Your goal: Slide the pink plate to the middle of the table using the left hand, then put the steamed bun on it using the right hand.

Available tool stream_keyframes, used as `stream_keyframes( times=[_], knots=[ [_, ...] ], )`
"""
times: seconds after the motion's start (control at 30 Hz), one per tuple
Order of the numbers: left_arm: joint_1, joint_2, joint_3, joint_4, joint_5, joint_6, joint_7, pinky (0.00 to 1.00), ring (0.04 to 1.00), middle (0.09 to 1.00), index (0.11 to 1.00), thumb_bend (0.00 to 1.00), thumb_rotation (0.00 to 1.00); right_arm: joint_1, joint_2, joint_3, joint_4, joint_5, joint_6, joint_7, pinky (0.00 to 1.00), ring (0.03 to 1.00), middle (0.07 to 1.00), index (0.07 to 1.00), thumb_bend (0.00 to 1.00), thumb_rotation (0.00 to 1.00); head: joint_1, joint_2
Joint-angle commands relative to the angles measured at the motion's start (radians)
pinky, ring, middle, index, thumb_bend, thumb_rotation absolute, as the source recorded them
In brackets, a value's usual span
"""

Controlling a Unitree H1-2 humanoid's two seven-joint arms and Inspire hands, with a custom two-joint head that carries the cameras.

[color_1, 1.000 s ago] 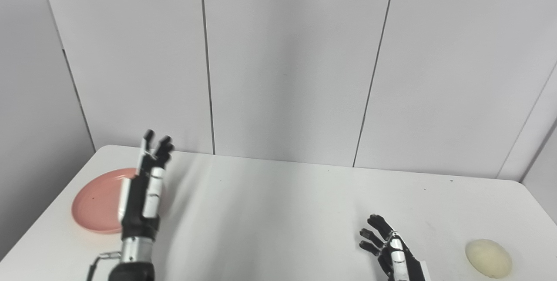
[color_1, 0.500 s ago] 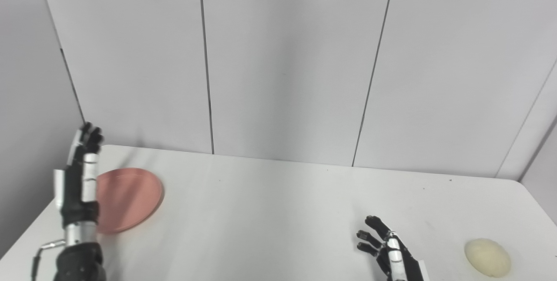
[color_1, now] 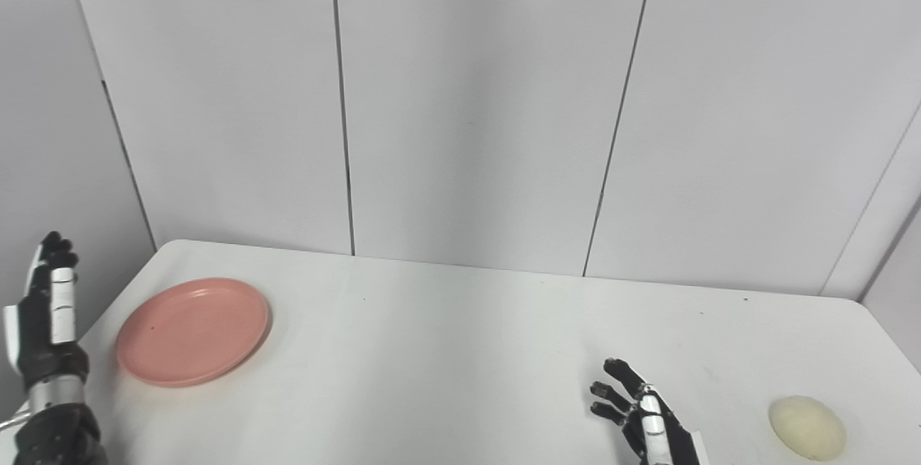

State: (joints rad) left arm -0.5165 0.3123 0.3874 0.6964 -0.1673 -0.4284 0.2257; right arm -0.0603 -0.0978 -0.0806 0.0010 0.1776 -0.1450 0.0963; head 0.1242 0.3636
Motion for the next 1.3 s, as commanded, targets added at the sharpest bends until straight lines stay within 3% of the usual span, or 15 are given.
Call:
stream_keyframes(
  times=[0.0, 0.23, 0.53, 0.73, 0.87, 1.27],
  knots=[
    [-0.063, 0.042, 0.026, 0.015, -0.077, -0.033, -0.059, 1.0, 0.971, 0.947, 0.88, 0.86, 0.89, 0.058, 0.008, -0.003, 0.069, -0.004, -0.024, 0.0, 0.72, 0.753, 0.838, 0.753, 0.56, 0.96, 0.0, 0.003],
    [-0.09, 0.05, 0.105, 0.121, -0.295, 0.039, -0.204, 1.0, 0.981, 0.954, 0.888, 0.87, 0.85, 0.059, 0.009, -0.003, 0.063, -0.007, -0.016, -0.003, 0.71, 0.756, 0.844, 0.747, 0.57, 0.96, -0.003, 0.008],
    [-0.11, 0.059, 0.129, 0.211, -0.382, 0.095, -0.305, 1.0, 0.987, 0.965, 0.907, 0.79, 0.88, 0.068, 0.015, -0.001, 0.043, -0.006, -0.01, -0.005, 0.71, 0.749, 0.84, 0.736, 0.57, 0.95, -0.007, 0.02],
    [-0.113, 0.052, 0.132, 0.201, -0.394, 0.119, -0.312, 1.0, 0.955, 0.948, 0.879, 0.8, 0.86, 0.072, 0.015, -0.001, 0.03, -0.007, -0.001, -0.005, 0.72, 0.758, 0.847, 0.738, 0.56, 0.95, -0.007, 0.027],
    [-0.12, 0.055, 0.127, 0.225, -0.395, 0.119, -0.319, 1.0, 0.956, 0.949, 0.912, 0.79, 0.86, 0.071, 0.016, 0.0, 0.03, -0.011, -0.005, -0.007, 0.72, 0.754, 0.842, 0.736, 0.54, 0.96, -0.008, 0.028],
    [-0.087, 0.024, 0.094, 0.129, -0.359, 0.204, -0.272, 1.0, 0.962, 0.955, 0.909, 0.77, 0.9, 0.078, 0.024, 0.002, 0.01, -0.038, 0.003, -0.018, 0.68, 0.714, 0.819, 0.713, 0.58, 0.94, -0.021, 0.04]
  ],
)
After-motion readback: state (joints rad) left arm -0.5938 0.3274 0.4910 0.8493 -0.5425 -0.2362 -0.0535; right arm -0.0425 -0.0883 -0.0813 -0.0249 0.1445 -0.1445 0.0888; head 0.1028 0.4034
